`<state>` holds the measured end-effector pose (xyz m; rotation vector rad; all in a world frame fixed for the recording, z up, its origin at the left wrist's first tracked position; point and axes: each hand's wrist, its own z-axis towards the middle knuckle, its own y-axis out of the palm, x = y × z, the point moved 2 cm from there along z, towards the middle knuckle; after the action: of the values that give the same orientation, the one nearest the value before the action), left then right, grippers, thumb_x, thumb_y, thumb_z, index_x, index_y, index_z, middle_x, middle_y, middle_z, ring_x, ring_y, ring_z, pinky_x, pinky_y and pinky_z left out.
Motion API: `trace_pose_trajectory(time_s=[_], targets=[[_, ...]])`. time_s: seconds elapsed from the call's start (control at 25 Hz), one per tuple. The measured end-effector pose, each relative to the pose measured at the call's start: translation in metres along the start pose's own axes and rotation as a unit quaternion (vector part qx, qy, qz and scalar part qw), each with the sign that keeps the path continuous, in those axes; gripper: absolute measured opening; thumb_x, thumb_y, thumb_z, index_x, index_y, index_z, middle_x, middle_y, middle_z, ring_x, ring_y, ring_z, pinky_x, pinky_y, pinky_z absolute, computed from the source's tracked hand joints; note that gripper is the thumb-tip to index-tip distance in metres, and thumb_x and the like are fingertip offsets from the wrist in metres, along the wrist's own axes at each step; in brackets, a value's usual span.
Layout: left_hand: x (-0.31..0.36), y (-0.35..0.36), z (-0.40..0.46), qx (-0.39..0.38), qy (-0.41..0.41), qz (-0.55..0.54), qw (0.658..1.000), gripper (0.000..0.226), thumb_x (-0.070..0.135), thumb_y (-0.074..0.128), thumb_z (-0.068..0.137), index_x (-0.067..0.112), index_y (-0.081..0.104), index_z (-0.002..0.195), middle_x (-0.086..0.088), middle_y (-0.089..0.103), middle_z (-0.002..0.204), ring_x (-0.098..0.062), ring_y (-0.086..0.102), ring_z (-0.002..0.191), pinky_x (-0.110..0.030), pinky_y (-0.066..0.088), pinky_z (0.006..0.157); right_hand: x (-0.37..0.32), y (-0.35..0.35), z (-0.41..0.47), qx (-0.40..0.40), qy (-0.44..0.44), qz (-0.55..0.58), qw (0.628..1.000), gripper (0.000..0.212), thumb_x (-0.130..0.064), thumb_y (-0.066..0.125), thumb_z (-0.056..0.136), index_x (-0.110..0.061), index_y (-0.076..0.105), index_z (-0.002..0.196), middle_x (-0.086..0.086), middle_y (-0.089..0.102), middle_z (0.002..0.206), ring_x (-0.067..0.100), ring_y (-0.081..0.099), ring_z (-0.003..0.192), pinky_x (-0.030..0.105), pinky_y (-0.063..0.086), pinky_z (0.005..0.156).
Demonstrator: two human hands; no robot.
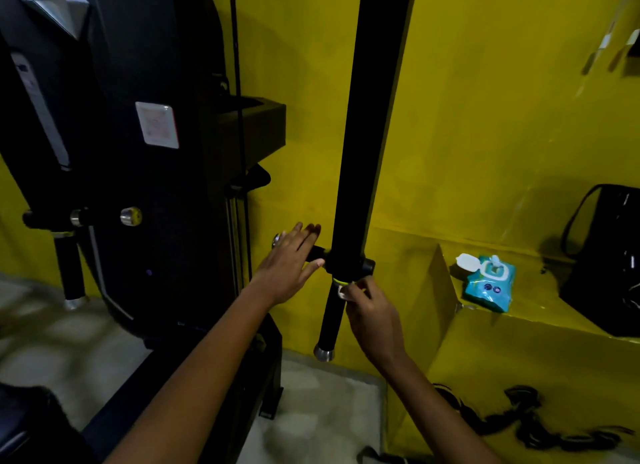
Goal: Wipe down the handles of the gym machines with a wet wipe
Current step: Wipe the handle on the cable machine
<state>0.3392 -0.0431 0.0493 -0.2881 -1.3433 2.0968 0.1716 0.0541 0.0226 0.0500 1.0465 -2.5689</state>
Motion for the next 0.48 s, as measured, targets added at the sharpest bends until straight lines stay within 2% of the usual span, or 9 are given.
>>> trace_pose_trajectory(time_s=[0.16,0.32,0.48], targets=[[-0.012,0.023,0.007,0.004,0.019,0.021,1.000,0.083,0.065,-0.001,0.089,0.012,0.023,0.149,-0.008,0.032,0.152,-0.024,0.015,0.145,-0.037,0.004,0.116,0.001,0.028,0.006,0.009,-0.101,-0.082,0.991,0.017,-0.017,0.074,0.079,-0.007,0.063,0.088,0.010,0.058,0.086,0.025,0.053,0.073,0.028,0.037,0.046],[-0.019,0.027,0.007,0.028,0.029,0.003,0.999,0.072,0.058,0.009,0.095,0.013,0.030,0.147,-0.005,0.039,0.148,-0.022,0.023,0.143,-0.034,0.003,0.118,0.003,0.047,0.002,-0.018,-0.154,-0.085,0.984,0.027,-0.015,0.080,0.071,-0.002,0.066,0.090,0.011,0.061,0.089,0.027,0.056,0.080,0.030,0.045,0.048],[-0.023,0.029,0.007,0.049,0.041,0.005,0.998,0.064,0.052,0.017,0.098,0.014,0.031,0.147,-0.004,0.040,0.147,-0.021,0.026,0.142,-0.035,0.006,0.119,0.006,0.048,-0.007,-0.037,-0.231,-0.083,0.969,0.022,-0.016,0.076,0.074,-0.002,0.069,0.088,0.009,0.061,0.085,0.024,0.045,0.083,0.029,0.043,0.050]])
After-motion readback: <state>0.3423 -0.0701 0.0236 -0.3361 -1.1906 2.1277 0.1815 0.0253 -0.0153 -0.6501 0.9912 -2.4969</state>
